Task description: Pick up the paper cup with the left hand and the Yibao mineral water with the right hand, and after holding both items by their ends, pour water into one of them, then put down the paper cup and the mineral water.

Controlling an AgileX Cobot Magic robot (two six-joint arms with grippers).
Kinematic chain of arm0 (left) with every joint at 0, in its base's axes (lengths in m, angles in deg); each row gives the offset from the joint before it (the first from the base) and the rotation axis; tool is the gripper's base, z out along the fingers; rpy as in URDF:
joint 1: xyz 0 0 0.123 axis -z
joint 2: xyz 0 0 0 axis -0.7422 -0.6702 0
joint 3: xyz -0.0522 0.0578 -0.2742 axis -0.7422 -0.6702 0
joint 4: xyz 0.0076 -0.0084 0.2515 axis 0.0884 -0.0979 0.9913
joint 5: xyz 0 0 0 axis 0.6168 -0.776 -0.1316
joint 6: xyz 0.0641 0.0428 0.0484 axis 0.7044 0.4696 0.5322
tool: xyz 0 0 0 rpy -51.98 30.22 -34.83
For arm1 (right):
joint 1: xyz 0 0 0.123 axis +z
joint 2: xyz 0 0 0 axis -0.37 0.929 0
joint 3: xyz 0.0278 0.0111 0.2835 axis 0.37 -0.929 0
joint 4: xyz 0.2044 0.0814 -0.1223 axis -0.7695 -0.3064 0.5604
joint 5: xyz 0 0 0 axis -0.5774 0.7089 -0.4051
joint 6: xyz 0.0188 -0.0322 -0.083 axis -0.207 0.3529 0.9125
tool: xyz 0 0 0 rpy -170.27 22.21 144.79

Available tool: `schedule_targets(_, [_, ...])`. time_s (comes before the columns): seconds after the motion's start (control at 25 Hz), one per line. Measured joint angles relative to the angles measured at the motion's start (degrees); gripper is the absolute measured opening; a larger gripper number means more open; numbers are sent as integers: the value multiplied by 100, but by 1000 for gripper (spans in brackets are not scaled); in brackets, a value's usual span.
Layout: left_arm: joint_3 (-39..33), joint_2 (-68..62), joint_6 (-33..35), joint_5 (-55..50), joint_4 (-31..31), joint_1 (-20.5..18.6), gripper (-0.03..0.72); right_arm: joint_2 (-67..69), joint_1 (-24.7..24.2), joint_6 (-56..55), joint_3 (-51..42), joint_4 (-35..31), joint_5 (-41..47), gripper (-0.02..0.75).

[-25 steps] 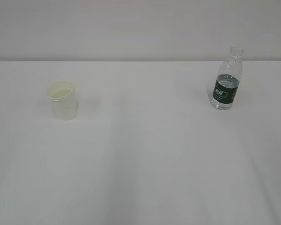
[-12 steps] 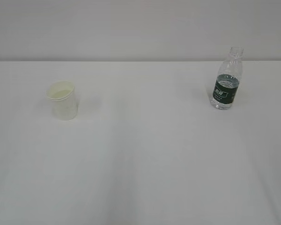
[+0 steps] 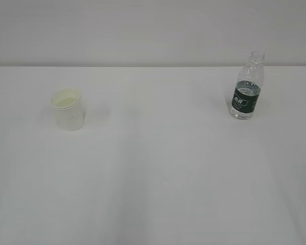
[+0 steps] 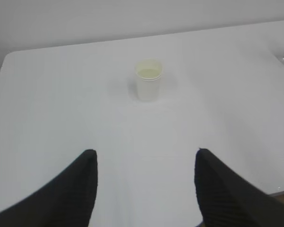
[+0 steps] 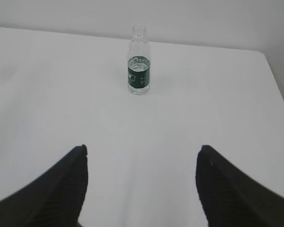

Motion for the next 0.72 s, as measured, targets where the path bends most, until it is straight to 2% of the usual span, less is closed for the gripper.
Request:
schedule_targets(0.56, [34,460,0,-784,0,0,455,-369,0,-5,-377,-139,473,538])
schedule_targets(0.72, [-137,460,0,-807,-164,0,427,-530,0,-5,-377,-30,712,538])
